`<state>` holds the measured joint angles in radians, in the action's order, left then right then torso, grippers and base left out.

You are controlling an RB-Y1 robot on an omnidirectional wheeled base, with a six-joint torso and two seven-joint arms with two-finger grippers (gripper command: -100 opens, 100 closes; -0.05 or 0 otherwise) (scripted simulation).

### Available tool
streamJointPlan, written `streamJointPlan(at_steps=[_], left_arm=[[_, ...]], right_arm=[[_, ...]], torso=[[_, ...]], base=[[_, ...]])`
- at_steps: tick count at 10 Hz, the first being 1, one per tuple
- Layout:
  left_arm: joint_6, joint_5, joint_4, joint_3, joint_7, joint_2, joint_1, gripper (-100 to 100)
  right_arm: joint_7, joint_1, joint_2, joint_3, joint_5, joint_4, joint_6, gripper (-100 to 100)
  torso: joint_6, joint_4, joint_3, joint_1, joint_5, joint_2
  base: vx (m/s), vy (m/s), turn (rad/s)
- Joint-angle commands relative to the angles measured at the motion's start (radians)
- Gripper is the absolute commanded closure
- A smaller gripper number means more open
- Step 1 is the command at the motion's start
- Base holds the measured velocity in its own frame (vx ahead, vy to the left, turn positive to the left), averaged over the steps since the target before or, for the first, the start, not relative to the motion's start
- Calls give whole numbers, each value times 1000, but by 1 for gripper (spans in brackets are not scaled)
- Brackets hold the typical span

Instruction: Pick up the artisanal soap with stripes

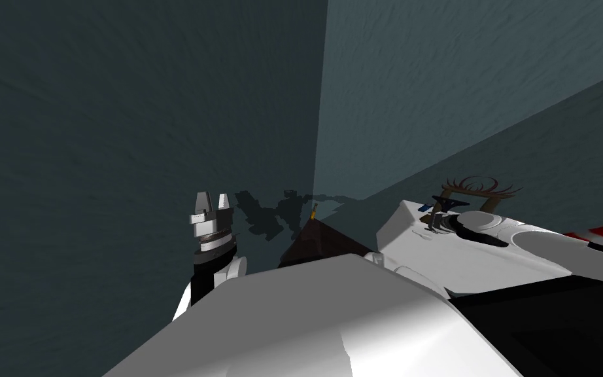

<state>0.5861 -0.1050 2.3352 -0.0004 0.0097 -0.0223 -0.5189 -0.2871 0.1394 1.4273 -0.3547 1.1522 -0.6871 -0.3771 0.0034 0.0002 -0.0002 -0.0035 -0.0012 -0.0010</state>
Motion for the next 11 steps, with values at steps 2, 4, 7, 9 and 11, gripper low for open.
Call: streamJointPlan(at_steps=[2, 4, 7, 9, 11], left_arm=[[0, 0, 0, 0, 0, 0, 0, 0], [0, 0, 0, 0, 0, 0, 0, 0], [0, 0, 0, 0, 0, 0, 0, 0], [0, 0, 0, 0, 0, 0, 0, 0], [0, 0, 0, 0, 0, 0, 0, 0]], right_arm=[[-20, 61, 35, -55, -84, 0, 43, -100], [-20, 61, 35, -55, -139, 0, 43, -100], [-44, 118, 68, -109, -245, 5, 84, -100], [-68, 169, 101, -155, -304, 9, 125, -100], [-68, 175, 101, -163, -373, 9, 125, -100]], torso=[[-1, 0, 0, 1, 0, 1], [1, 0, 1, 0, 0, 1], [0, 0, 1, 0, 0, 1], [0, 0, 0, 0, 0, 0], [0, 0, 1, 0, 0, 1]], base=[[-24, 1, 221], [-8, -4, -24], [-22, -1, 140], [-12, 4, 138], [-19, -4, 58]])
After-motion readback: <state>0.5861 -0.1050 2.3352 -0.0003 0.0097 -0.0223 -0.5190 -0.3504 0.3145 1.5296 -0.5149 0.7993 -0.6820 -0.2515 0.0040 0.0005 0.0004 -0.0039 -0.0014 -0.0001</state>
